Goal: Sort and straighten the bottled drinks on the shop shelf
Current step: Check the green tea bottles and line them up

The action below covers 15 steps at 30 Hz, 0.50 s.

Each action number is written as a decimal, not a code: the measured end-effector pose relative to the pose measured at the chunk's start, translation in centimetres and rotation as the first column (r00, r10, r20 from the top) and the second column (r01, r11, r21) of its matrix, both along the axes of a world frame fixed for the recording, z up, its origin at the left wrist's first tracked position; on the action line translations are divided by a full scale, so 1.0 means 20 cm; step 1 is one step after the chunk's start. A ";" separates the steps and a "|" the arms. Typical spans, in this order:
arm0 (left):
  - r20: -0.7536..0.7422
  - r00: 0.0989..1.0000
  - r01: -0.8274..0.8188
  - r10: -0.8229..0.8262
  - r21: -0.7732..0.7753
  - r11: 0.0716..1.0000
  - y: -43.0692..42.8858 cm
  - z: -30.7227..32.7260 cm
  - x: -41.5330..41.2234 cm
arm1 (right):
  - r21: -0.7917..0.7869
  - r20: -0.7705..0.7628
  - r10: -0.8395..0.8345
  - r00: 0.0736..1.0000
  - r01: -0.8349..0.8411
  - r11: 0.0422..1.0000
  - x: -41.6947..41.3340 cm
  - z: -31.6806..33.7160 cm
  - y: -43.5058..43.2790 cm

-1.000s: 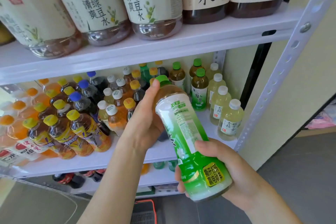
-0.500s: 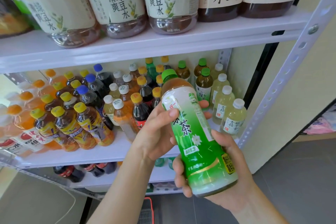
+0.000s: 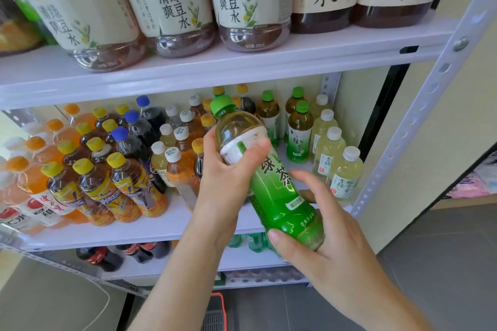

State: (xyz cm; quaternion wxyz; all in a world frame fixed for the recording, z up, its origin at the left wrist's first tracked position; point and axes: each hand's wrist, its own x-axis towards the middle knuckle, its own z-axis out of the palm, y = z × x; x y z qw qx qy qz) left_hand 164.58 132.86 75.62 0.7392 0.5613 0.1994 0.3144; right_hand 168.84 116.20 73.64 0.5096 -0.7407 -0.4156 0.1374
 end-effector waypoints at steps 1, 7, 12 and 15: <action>-0.009 0.999 0.050 -0.050 -0.043 0.998 0.01 0.00 -0.01 | 0.036 -0.072 0.008 0.997 -0.006 0.999 0.01 0.01 0.00; 0.059 0.961 0.276 -0.269 -0.238 0.931 0.03 -0.05 -0.01 | 0.438 -0.871 0.411 0.268 0.045 0.898 0.06 0.06 0.01; 0.099 0.954 0.298 -0.283 -0.211 0.931 0.01 -0.06 0.01 | 0.474 -0.878 0.472 0.081 0.012 0.880 0.08 0.04 0.01; 0.102 0.968 0.246 -0.229 -0.196 0.949 0.00 -0.07 0.02 | 0.472 -0.880 0.470 0.075 0.019 0.881 0.08 0.01 0.01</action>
